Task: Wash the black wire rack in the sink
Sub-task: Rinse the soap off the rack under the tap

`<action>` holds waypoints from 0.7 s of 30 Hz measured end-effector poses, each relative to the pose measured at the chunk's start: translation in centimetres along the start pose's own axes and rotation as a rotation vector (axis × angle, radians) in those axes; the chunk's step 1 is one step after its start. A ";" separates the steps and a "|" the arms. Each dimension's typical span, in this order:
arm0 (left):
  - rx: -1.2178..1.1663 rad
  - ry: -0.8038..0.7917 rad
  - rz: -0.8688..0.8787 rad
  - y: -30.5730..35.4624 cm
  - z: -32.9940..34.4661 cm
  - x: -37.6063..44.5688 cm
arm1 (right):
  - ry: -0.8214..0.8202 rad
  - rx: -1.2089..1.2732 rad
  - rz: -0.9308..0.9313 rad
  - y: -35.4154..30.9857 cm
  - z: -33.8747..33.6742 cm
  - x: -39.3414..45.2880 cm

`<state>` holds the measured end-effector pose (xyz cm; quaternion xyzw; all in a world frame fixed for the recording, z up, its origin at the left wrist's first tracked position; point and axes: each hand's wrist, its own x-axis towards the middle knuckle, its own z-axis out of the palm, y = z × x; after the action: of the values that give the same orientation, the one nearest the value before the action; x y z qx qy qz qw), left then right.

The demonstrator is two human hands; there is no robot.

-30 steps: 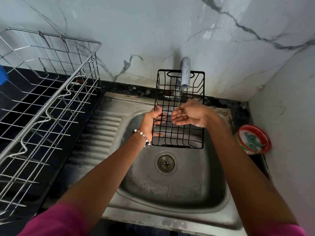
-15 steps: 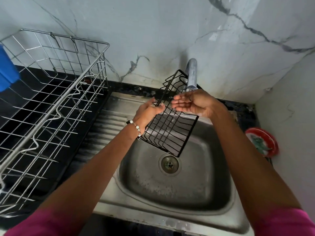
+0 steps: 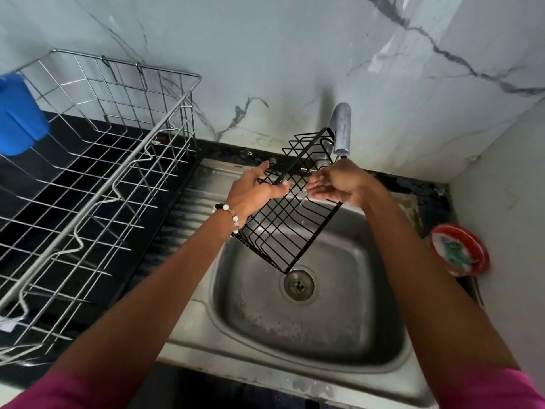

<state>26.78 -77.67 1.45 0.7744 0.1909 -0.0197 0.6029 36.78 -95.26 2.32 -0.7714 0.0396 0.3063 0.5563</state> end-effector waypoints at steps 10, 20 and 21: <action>-0.033 0.018 -0.035 -0.4 0.0 -0.2 | -0.099 0.421 -0.155 0.2 -0.4 0.5; -0.197 0.080 -0.274 -1.7 -1.5 0.2 | -0.102 0.764 -0.314 0.6 3.0 3.9; -0.201 0.069 -0.293 -1.8 -1.6 0.2 | -0.126 0.798 -0.331 0.6 3.4 4.3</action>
<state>26.09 -75.75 0.19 0.6742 0.3232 -0.0613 0.6612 38.56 -91.31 -1.01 -0.4720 -0.0032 0.2202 0.8536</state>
